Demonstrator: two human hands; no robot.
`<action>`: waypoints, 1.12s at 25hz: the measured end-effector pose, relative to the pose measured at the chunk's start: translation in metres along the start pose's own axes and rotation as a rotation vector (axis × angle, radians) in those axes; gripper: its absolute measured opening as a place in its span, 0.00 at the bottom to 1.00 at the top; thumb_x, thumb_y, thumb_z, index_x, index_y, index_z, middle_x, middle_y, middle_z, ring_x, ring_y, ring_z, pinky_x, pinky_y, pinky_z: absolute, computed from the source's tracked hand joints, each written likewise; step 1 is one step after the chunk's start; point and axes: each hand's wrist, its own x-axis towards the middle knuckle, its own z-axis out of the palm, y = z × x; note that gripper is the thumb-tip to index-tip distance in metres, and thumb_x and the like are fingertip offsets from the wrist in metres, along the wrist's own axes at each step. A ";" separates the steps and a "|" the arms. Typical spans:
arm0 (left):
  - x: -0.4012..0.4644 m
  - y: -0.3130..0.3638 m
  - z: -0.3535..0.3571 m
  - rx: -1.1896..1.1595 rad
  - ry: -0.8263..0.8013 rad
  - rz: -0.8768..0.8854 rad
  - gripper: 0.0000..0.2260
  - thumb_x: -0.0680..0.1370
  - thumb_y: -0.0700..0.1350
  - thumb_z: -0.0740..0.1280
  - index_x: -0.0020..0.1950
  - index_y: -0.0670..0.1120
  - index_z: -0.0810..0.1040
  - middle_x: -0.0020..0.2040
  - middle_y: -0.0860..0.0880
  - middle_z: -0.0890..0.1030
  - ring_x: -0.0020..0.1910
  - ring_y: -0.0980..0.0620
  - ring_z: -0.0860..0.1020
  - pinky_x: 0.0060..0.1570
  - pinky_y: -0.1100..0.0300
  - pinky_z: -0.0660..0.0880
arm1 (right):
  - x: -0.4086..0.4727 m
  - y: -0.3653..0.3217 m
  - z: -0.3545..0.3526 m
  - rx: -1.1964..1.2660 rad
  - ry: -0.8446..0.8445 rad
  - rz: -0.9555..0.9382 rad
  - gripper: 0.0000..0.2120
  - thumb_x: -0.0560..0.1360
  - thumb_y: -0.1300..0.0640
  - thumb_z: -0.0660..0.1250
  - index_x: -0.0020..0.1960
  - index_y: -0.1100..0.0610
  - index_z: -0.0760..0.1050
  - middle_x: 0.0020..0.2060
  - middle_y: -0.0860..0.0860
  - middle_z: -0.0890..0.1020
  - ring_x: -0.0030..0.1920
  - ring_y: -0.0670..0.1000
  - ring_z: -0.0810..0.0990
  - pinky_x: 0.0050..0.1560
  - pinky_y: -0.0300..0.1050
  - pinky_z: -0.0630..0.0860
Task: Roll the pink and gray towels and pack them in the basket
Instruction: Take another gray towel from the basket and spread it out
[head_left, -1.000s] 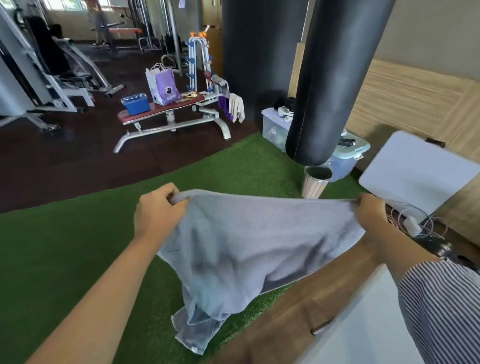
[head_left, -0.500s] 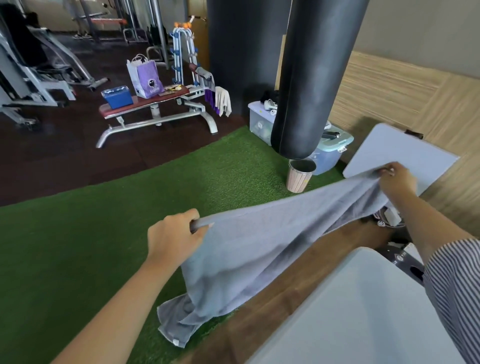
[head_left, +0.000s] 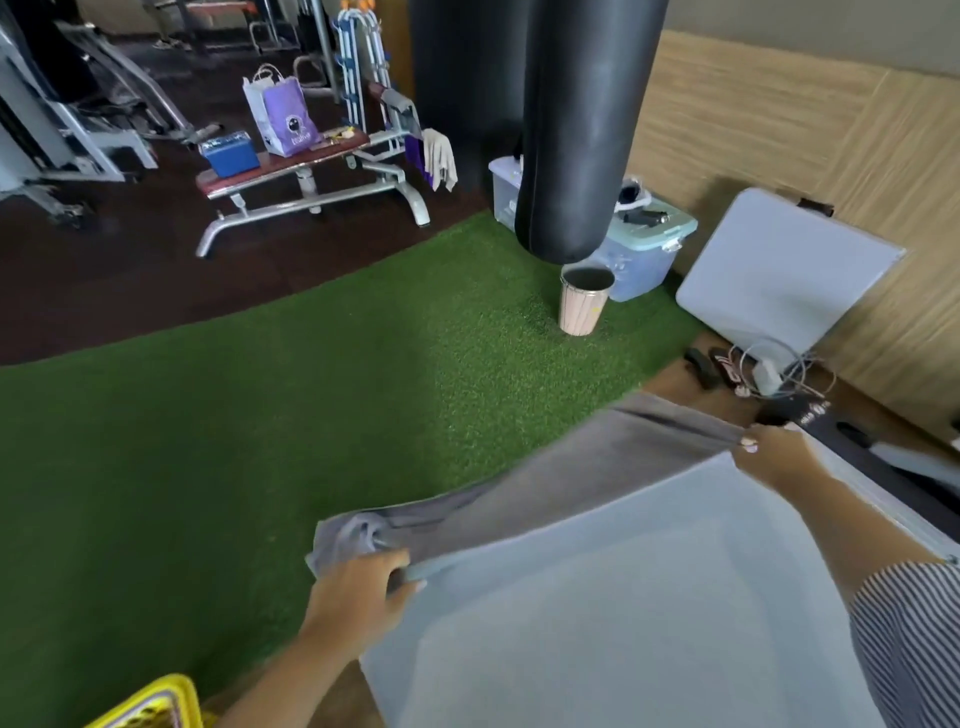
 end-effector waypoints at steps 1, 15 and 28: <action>-0.014 0.002 0.012 -0.003 -0.014 0.040 0.18 0.76 0.63 0.59 0.36 0.51 0.64 0.28 0.51 0.68 0.26 0.58 0.67 0.29 0.64 0.62 | -0.007 0.012 0.003 0.016 -0.002 0.026 0.12 0.76 0.58 0.61 0.56 0.61 0.76 0.54 0.62 0.79 0.56 0.61 0.76 0.46 0.45 0.67; -0.137 0.041 0.008 -0.311 0.240 -0.025 0.03 0.78 0.41 0.63 0.45 0.45 0.71 0.39 0.45 0.75 0.38 0.48 0.75 0.38 0.50 0.70 | -0.088 0.085 0.005 0.011 0.190 -0.090 0.10 0.66 0.72 0.61 0.42 0.65 0.79 0.37 0.64 0.80 0.41 0.63 0.79 0.39 0.48 0.72; -0.009 -0.015 -0.099 -0.323 0.632 -0.279 0.06 0.78 0.38 0.61 0.42 0.44 0.68 0.36 0.45 0.72 0.33 0.47 0.71 0.30 0.54 0.65 | 0.028 -0.099 -0.045 0.180 0.309 -0.124 0.15 0.75 0.70 0.58 0.58 0.64 0.75 0.56 0.64 0.78 0.56 0.63 0.75 0.53 0.49 0.70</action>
